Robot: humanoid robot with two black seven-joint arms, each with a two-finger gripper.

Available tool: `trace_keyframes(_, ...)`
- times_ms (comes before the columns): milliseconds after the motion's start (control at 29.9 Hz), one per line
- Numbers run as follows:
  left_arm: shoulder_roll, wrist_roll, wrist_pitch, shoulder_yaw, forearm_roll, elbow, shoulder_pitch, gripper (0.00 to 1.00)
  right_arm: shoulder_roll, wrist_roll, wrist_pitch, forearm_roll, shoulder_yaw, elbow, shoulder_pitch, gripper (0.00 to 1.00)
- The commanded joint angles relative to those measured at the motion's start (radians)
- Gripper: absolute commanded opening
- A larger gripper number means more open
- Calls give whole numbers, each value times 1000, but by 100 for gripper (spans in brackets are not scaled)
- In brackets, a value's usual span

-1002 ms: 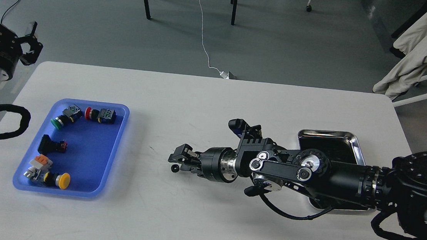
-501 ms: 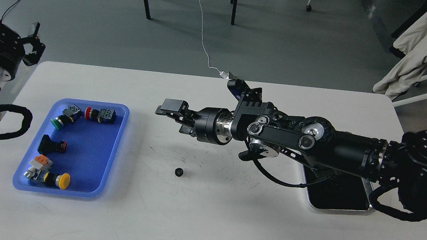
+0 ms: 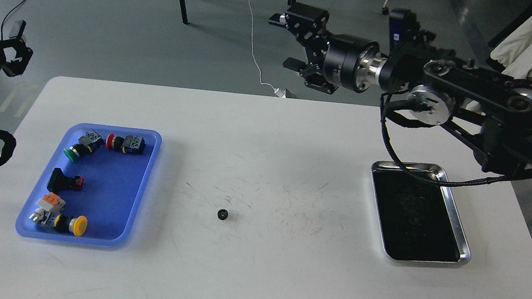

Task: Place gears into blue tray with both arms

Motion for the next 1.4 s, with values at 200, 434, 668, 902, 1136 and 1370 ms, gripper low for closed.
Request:
trace_keyframes(200,151,5,72,120,1,-250,0,98,-358,7,68,146,355,59,-305,94)
trace_keyframes(434,262,10,217,238,82,-566,0,98,-438,112,170,302,425,38,-523,94)
trace_keyframes(668,308,36,257,324,306,-718,-2,98,-386,178,253,428,424,-56,-654,94)
trace_keyframes(902,383,39,256,401,643,-883,18,98,-346,247,296,464,424,-42,-749,94)
trace_keyframes(1136,336,34,277,510,1073,-919,31,98,-327,249,293,465,422,-42,-778,94)
trace_keyframes(1370,257,42,302,508,1171,-919,41,98,-326,249,299,433,409,50,-793,94)
